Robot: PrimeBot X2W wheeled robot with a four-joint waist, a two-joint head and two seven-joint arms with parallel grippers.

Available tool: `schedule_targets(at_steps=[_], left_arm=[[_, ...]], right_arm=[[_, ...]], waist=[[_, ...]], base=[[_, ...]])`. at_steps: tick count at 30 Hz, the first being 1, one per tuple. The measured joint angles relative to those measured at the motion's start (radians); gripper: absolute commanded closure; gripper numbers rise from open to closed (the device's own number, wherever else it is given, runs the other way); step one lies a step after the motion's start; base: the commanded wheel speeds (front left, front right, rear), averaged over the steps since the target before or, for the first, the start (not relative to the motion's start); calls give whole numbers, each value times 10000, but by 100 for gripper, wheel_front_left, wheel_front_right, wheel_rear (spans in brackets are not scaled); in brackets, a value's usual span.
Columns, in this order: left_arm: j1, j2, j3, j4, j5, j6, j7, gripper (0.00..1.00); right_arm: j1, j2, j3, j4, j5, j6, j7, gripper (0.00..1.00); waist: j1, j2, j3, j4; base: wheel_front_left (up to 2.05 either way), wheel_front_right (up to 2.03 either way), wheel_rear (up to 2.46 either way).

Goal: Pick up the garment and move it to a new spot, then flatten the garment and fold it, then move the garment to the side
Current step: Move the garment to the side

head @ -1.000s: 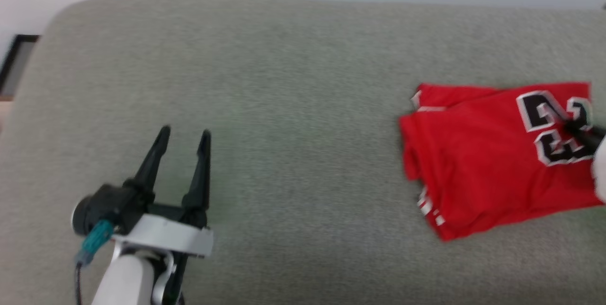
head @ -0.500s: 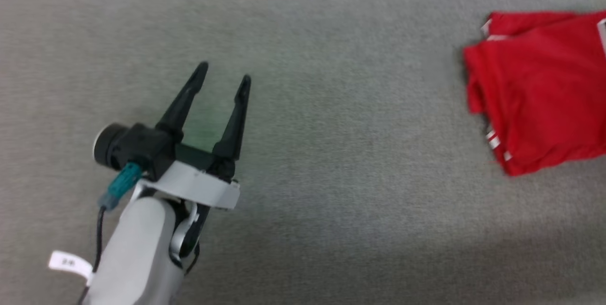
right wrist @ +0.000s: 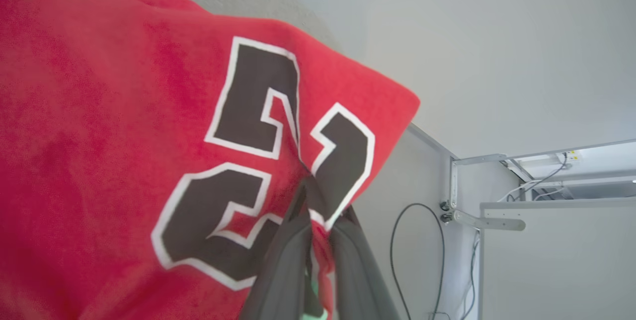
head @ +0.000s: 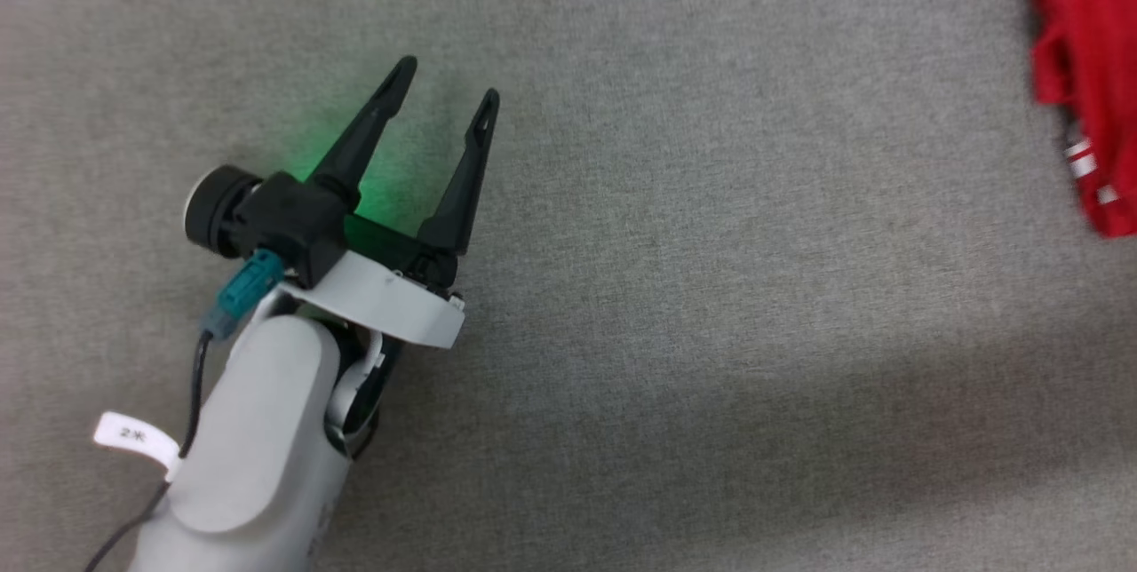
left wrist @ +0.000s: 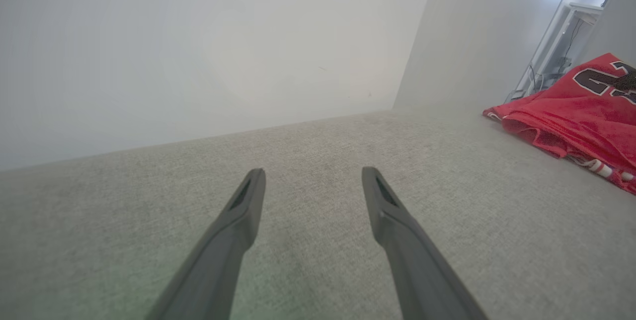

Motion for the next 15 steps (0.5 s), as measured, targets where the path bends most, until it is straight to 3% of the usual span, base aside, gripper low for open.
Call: schedule_targets(at_steps=[4,15], left_arm=[[-146,84,-86,8,-48,0,0,0],[-369,100,-159,-10,-92,-27,-12,0]], right_arm=[[-288,174,29,656,-387,0,-332,100],[-670,1394,2,2546,-890,0,-867,100]], waist=[[0,0,246,-27],[0,0,570,83]], base=[[0,0,0],[0,0,0]])
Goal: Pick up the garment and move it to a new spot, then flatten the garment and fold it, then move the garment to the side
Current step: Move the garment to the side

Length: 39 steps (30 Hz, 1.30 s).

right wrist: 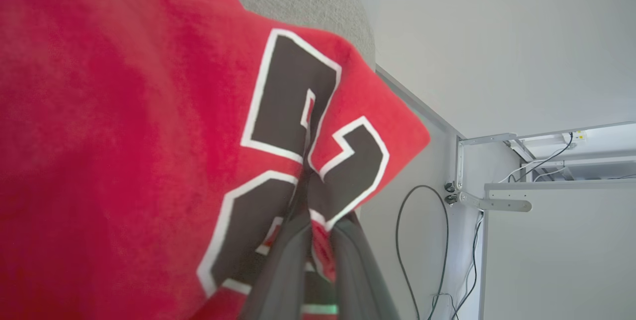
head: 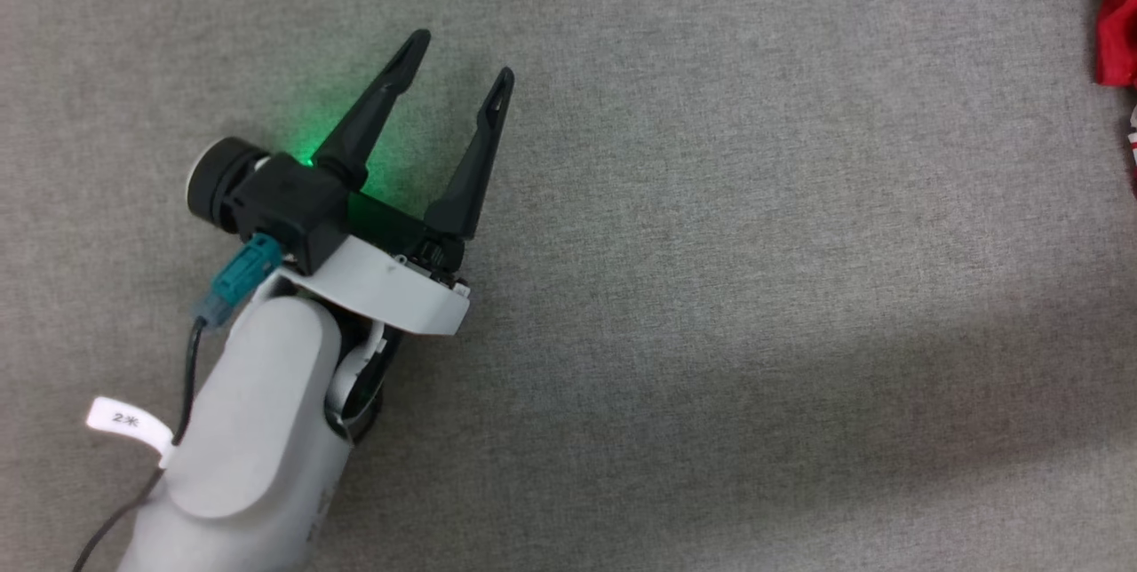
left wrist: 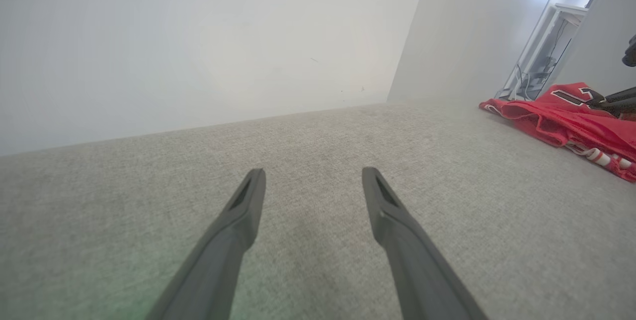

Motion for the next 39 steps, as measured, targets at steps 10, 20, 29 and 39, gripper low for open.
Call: schedule_targets(at_steps=[10,20,29,39], left_arm=[[253,-25,265,303,-121,4,4,0],[843,-10,435,775,-665,8,12,0],[1687,182,955,1156,-1001,19,12,0],[3219,268,1737,928,-934,148,12,0]], right_arm=[[-136,362,82,924,-10,0,-403,0],[12,746,232,1133,506,0,-918,0],[780,1726,-12,1089,997,0,-2257,0],[2455,2732,-1269,-63,763,0,-2602,0]], waist=[[0,-1,-535,118],[0,0,-1616,260],[0,0,-2796,455],[0,0,-4192,759]], base=[[0,0,0],[0,0,0],[0,0,0],[0,0,0]])
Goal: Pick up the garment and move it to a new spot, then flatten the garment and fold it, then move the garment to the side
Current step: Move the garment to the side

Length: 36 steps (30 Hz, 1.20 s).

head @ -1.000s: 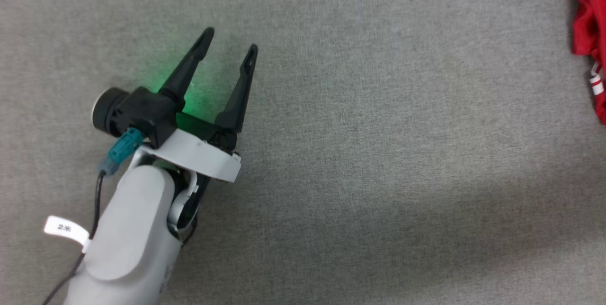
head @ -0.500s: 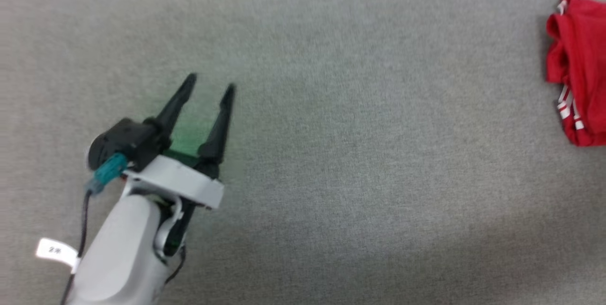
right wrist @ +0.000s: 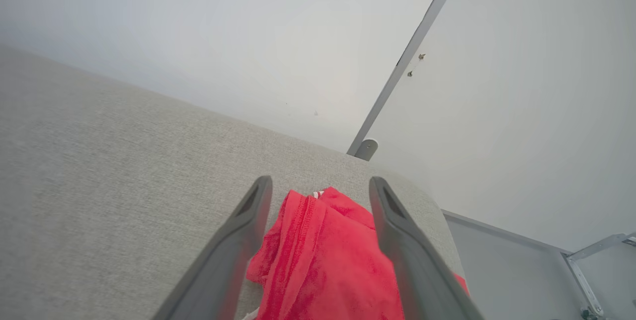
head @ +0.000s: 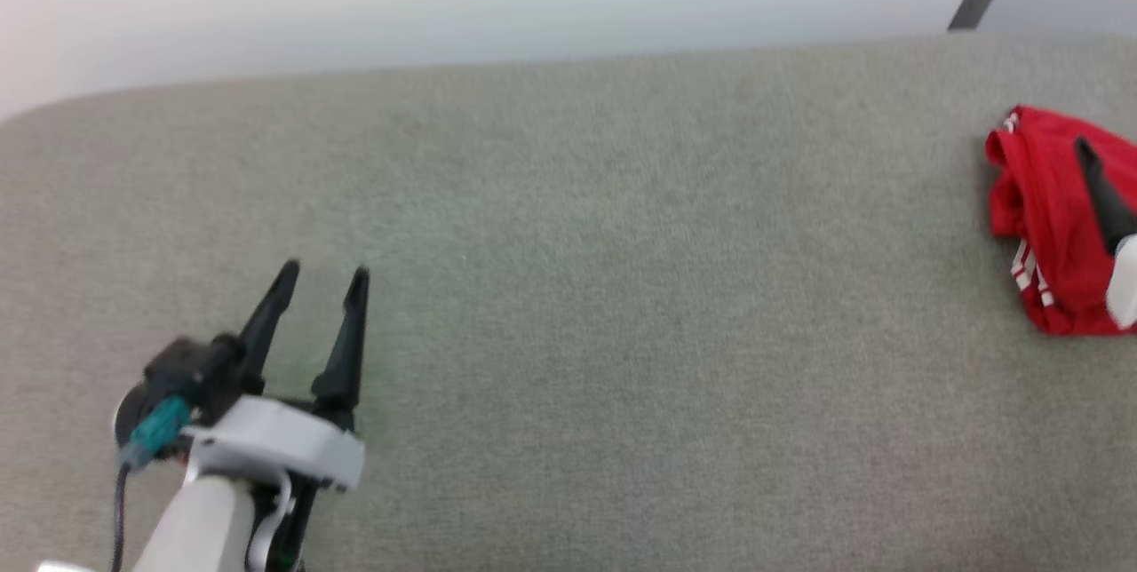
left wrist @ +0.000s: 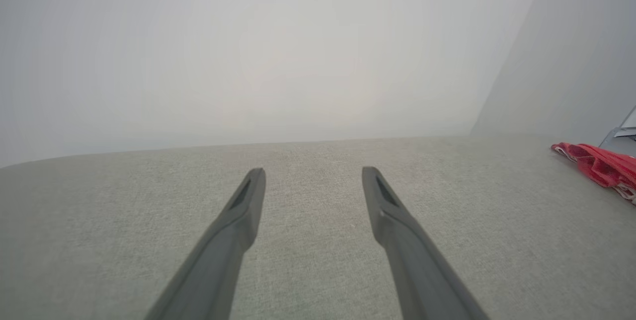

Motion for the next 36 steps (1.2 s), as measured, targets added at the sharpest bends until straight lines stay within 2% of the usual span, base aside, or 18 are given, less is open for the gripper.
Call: schedule_targets(at_steps=[9,20,26,36], left_arm=[[1548,236,763,-529,-2,73,0,0],[2926,173,1582,-1179,69,169,0,0],[3280,65,1850,-1300,92,100,0,0],[3620,-157,2148,-1453,341,21,0,0]], right_arm=[[2625,717,-2234,-1969,-1189,0,0,0],[5689,2201,-5198,-4771,-2943,0,0,0],[6869,2949,-6044,-5793,-3622,0,0,0],[8136,3672,-6788,-6717,-4067,-2,0,0]], waist=[[0,0,-1064,340],[0,0,-1923,725],[0,0,-2122,836],[1,0,-2213,835]], base=[[0,0,0],[0,0,0],[0,0,0],[0,0,0]])
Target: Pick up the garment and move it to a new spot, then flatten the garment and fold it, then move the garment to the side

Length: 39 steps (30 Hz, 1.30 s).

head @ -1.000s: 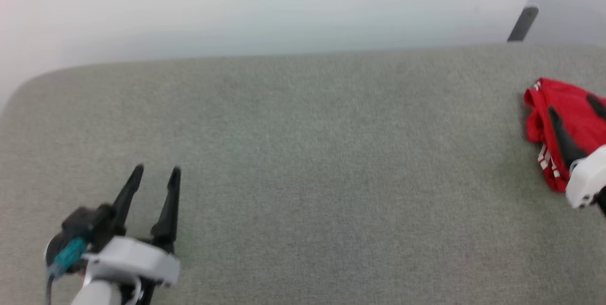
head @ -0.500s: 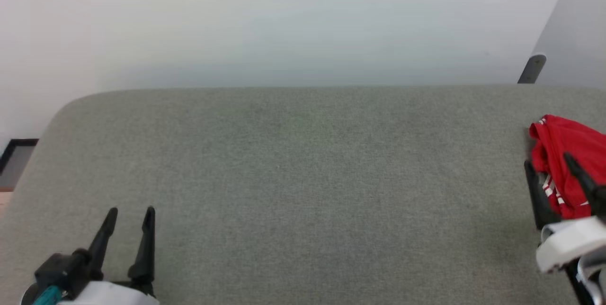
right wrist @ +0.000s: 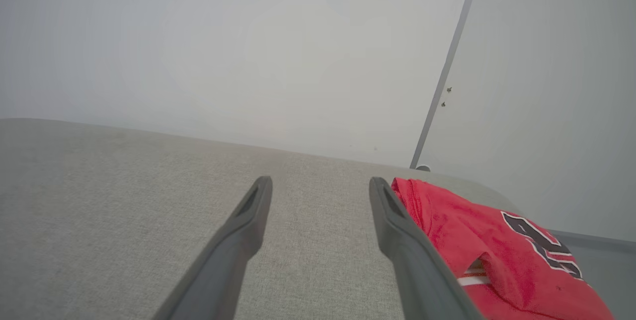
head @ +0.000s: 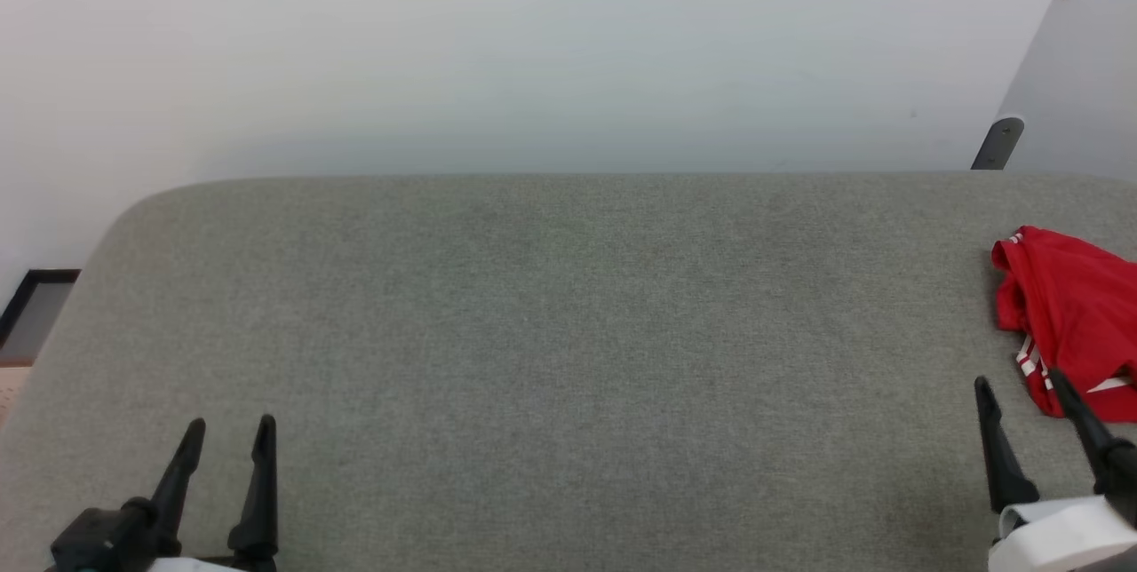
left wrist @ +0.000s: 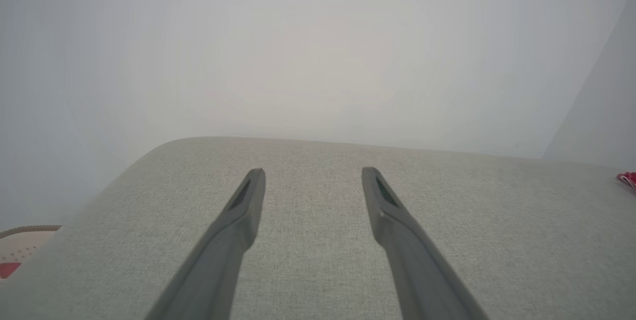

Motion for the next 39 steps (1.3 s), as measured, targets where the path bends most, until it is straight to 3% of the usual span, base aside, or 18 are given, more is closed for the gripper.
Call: schedule_targets(at_steps=[29,30,35,39], left_arm=[[297,-182,134,-351,111,-100,0,0],[297,-205,144,-385,107,-100,0,100],[481,-545,10,42,50,-96,19,100],[471,-690,35,163,-711,-96,301,100]], right_arm=[[660,453,2,-648,-61,2,0,0],[670,454,19,-629,-58,2,0,100],[898,656,42,-180,-19,2,73,100],[914,771,-8,-94,884,2,341,100]], waist=[[-1,0,16,17],[0,0,18,29],[0,0,19,28],[0,0,32,14]], base=[[0,0,0],[0,0,0],[0,0,0],[0,0,0]])
